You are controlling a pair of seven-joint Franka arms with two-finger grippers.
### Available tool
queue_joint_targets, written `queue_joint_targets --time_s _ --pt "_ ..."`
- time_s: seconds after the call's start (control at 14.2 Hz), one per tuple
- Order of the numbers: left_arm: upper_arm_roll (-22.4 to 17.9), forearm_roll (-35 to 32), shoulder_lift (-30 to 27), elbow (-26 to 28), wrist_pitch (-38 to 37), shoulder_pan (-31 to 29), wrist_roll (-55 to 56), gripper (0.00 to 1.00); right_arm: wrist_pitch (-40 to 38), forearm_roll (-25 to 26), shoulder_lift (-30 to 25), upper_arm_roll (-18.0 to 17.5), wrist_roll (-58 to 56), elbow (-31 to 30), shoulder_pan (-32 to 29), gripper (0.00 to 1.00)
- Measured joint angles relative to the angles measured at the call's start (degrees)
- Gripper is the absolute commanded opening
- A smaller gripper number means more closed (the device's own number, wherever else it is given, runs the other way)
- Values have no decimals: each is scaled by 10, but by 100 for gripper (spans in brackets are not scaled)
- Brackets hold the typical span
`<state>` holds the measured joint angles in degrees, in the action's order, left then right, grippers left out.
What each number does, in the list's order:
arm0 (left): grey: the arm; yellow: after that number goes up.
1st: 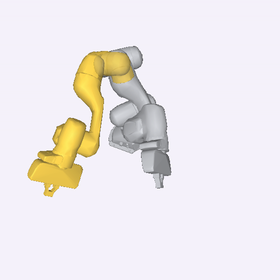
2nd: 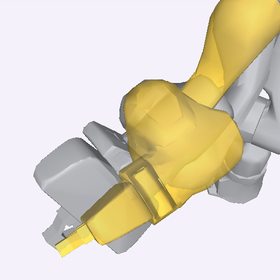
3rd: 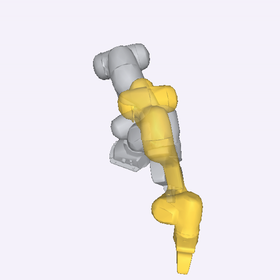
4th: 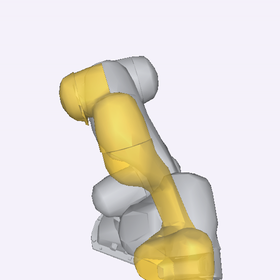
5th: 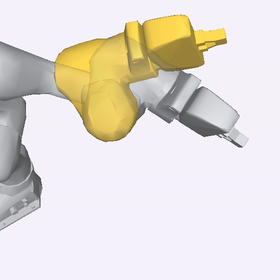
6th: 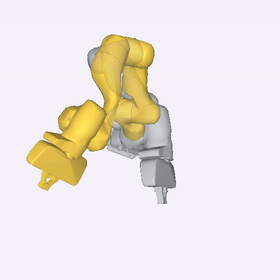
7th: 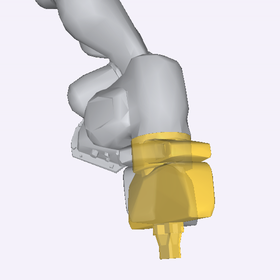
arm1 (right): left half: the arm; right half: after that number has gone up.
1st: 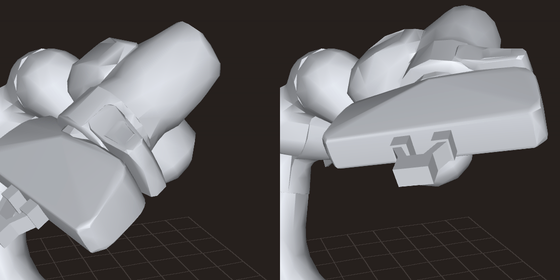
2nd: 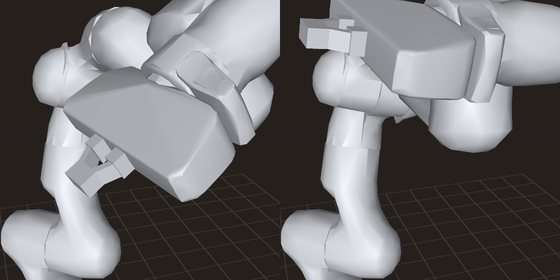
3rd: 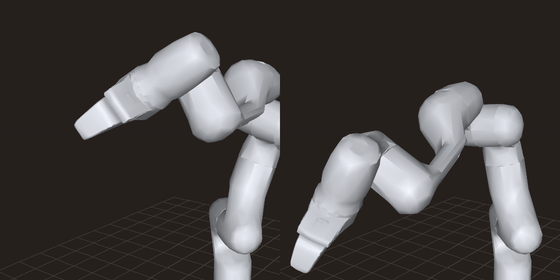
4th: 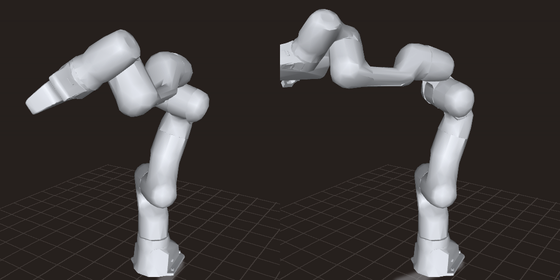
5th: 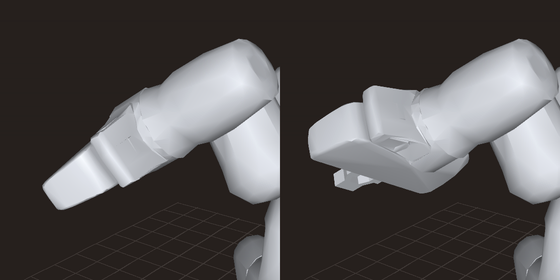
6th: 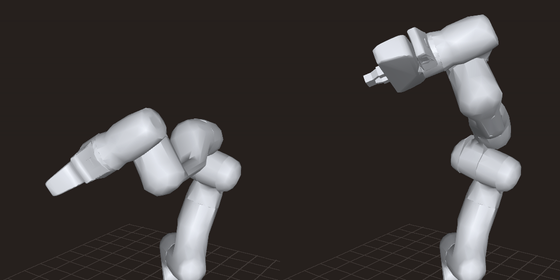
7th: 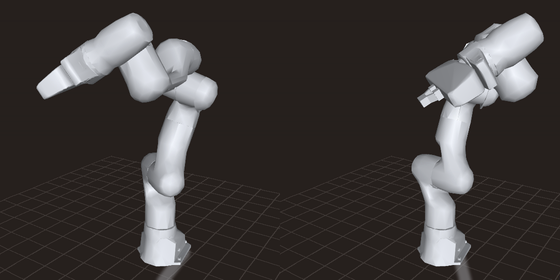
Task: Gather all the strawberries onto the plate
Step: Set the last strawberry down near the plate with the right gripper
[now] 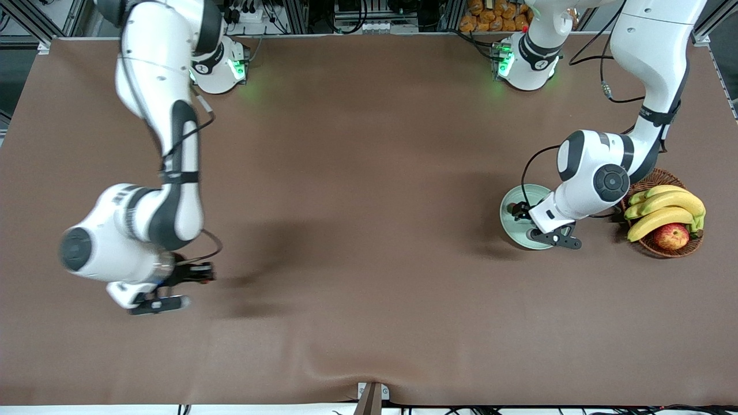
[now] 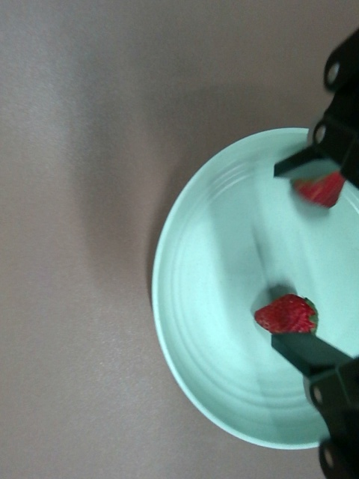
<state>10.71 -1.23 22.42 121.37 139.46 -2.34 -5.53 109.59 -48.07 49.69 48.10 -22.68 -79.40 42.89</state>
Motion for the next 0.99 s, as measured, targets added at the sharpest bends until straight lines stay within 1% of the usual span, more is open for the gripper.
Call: queue_joint_targets --time_s 0.14,0.21,0.28,0.63,0.99 --pt "1 0 0 -9 1 1 0 100 12 -12 2 -2 15 0 51 2" --pt "1 0 0 -16 1 1 0 100 23 -14 2 -9 32 0 69 2" --pt "2 0 0 -24 1 2 0 100 40 -15 2 -25 53 1 80 3" --pt "4 0 0 -66 1 8 0 100 173 -16 11 -143 209 16 103 4" --pt "9 0 0 -91 1 23 6 100 277 -16 35 -234 328 37 108 4"
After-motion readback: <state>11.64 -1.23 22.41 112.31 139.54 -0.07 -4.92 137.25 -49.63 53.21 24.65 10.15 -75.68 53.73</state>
